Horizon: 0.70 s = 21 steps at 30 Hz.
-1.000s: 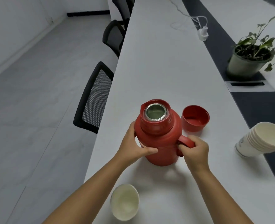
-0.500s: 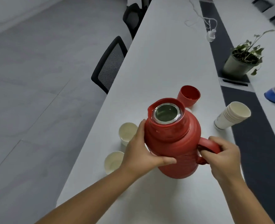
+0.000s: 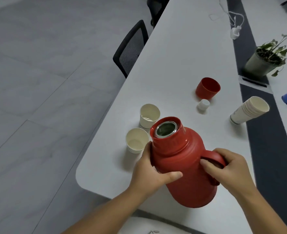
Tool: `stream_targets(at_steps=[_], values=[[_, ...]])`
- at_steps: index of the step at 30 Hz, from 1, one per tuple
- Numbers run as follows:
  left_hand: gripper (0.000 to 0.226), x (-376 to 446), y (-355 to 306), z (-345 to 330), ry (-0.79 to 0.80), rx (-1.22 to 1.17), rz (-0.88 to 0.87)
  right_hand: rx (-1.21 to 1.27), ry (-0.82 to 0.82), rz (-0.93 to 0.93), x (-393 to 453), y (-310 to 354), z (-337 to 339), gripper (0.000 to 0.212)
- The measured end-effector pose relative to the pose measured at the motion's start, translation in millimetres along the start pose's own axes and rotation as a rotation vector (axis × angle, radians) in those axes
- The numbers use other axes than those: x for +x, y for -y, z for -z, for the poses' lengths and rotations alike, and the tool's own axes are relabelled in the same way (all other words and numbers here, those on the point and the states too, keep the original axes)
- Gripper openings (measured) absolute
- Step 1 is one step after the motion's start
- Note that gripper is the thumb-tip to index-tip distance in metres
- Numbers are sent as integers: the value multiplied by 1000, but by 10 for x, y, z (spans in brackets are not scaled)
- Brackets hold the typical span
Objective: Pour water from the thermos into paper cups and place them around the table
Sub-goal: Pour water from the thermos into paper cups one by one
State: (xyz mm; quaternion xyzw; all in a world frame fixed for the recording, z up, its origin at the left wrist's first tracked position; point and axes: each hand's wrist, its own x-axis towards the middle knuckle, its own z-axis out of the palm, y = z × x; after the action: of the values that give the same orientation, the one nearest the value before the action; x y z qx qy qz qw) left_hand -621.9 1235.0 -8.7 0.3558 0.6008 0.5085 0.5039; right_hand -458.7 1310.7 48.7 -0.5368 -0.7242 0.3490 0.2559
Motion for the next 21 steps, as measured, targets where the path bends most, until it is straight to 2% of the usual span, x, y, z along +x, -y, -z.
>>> stream_targets(at_steps=[2, 5, 8, 15, 21], values=[[73, -15, 41, -4, 2, -21, 15, -17, 24, 4, -12, -21, -3, 45], [71, -19, 106, -17, 25, -38, 22, -99, 23, 39, -5, -31, -5, 57], [68, -21, 147, -30, 34, -80, 49, -113, 14, 81, 36, 61, -17, 24], [67, -13, 131, -19, -8, -244, 76, -132, 44, 141, 146, 122, -71, 16], [68, 0, 185, -2, -31, -304, 83, -167, 105, 142, 236, 108, -110, 31]])
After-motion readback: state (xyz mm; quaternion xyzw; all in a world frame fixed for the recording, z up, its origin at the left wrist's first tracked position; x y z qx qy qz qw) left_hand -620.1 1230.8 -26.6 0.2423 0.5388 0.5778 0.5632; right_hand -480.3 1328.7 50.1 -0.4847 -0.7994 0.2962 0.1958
